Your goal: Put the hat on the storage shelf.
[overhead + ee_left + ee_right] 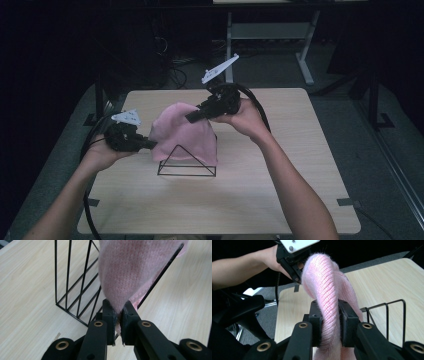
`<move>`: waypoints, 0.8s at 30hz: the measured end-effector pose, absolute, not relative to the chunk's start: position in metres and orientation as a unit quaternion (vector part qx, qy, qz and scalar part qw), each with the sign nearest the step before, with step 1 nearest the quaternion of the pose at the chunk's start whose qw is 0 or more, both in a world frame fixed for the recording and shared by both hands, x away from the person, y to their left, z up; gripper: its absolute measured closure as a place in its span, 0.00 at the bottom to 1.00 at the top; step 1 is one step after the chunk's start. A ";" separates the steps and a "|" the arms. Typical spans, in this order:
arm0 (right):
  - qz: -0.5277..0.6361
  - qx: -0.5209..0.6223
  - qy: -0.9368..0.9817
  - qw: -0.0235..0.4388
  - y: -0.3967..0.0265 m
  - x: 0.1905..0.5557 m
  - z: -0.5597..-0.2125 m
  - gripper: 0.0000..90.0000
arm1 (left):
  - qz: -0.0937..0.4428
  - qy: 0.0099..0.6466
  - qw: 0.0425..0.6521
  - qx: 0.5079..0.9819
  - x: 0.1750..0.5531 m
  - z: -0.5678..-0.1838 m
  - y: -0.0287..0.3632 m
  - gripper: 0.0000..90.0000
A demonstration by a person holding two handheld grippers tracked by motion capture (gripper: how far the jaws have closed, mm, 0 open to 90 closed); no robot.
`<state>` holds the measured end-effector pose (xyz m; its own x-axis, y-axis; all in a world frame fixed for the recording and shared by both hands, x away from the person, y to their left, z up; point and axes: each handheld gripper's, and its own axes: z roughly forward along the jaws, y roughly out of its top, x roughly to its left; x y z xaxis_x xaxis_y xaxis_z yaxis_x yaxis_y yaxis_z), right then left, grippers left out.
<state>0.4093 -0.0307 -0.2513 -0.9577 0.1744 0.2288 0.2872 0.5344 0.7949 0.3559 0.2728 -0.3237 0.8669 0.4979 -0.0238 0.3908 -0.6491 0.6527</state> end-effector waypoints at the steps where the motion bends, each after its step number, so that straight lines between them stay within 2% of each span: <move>1: -0.464 -0.130 -0.874 0.061 -0.030 0.409 -0.253 0.83 | 0.078 0.245 0.337 0.906 0.356 -0.325 0.273 0.93; 24: -0.427 -0.123 -0.891 0.092 -0.015 0.402 -0.297 0.81 | 0.067 0.255 0.294 0.919 0.353 -0.367 0.272 0.93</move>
